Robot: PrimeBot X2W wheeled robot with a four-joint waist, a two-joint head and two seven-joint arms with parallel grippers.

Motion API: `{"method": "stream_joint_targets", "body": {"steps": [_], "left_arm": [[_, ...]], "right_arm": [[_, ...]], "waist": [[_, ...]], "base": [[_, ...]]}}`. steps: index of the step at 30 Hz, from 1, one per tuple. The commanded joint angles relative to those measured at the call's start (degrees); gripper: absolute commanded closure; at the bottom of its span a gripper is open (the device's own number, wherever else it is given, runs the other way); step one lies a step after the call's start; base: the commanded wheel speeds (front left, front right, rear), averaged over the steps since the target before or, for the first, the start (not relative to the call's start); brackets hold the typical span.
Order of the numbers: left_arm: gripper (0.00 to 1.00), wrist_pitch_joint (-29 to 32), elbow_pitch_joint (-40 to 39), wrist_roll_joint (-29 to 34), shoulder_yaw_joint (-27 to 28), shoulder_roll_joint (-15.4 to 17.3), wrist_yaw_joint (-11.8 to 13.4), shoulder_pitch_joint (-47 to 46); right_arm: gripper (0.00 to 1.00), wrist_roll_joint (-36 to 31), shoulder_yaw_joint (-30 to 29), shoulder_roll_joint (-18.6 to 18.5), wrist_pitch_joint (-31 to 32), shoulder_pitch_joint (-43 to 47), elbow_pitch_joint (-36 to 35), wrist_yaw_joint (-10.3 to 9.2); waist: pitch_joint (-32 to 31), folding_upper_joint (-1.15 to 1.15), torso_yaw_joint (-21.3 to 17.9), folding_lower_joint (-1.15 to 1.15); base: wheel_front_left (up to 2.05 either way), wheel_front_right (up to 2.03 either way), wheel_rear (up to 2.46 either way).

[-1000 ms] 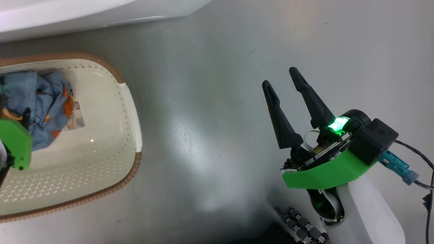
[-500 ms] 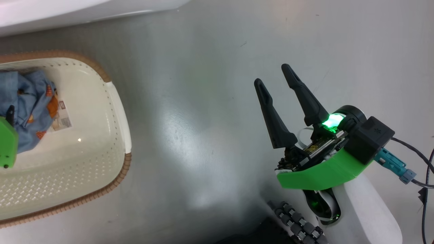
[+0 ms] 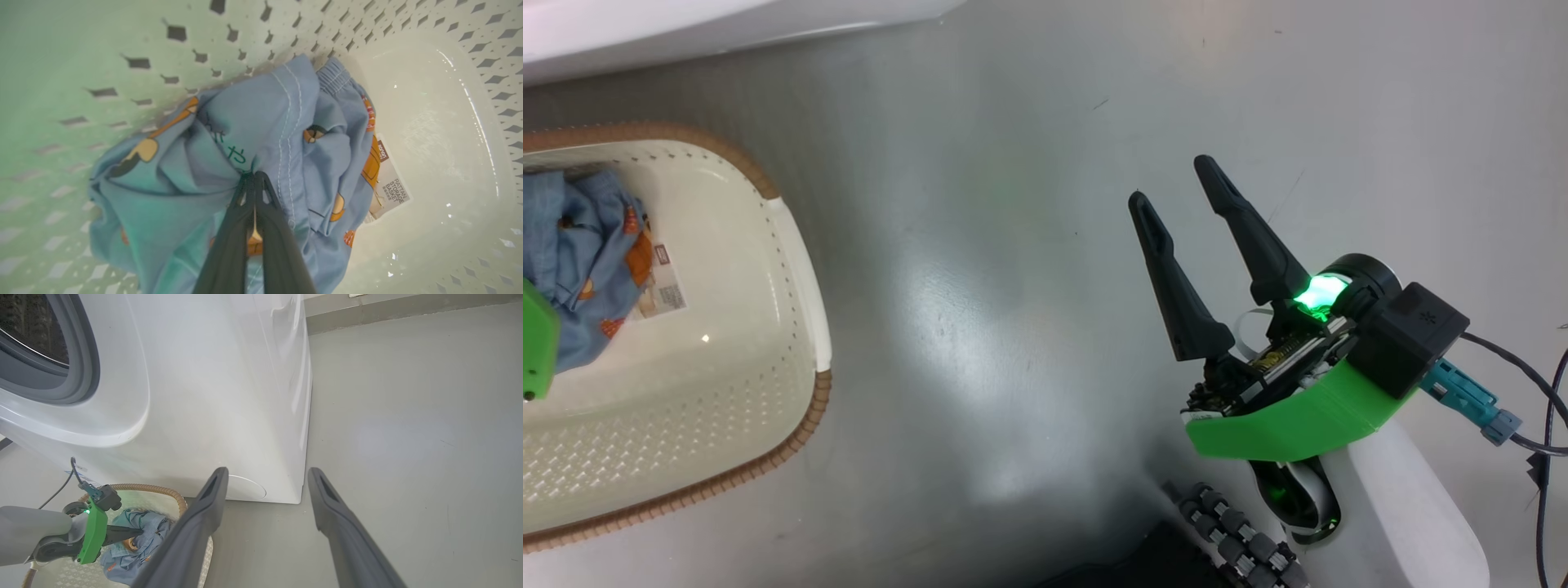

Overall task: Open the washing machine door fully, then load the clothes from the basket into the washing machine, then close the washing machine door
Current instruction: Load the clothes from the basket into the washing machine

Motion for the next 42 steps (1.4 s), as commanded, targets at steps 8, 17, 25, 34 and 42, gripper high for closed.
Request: {"method": "stream_joint_targets", "body": {"steps": [8, 17, 25, 34, 42], "left_arm": [[1.00, -2.8, 0.0, -4.0, 2.8, 1.1, -0.2, 0.6], [1.00, -7.2, -4.0, -9.3, 4.2, -1.7, -0.2, 3.5], [1.00, -8.9, -9.2, -12.9, 6.4, -3.2, -0.2, 6.9], [1.00, -8.9, -18.4, -9.6, 16.4, -3.0, -0.1, 12.8], [1.00, -8.9, -27.2, -4.2, 28.2, -4.7, -0.1, 22.8]], "right_arm": [[0.00, 0.3, 0.0, 0.4, -0.3, 1.3, -1.2, 0.09], [0.00, -1.1, -1.8, 0.4, -0.3, 1.3, -0.3, 0.09], [0.00, -2.5, -3.9, 0.4, -0.3, 2.5, 0.4, 0.09], [0.00, -3.8, -6.1, 0.4, -0.3, 5.0, 1.3, 0.09], [0.00, -3.5, -8.2, -1.0, -0.3, 9.3, 2.3, 0.09]], "waist": [[-1.3, 0.00, 2.3, 0.00], [-3.9, 0.00, 5.7, 0.00], [-8.5, 0.00, 8.6, 0.00], [-14.6, 0.00, 10.9, 0.00], [-22.6, 0.00, 12.2, 0.00]], "base": [[0.00, 0.00, 0.00], [0.00, 0.00, 0.00], [0.00, 0.00, 0.00], [0.00, 0.00, 0.00], [0.00, 0.00, 0.00]]}}
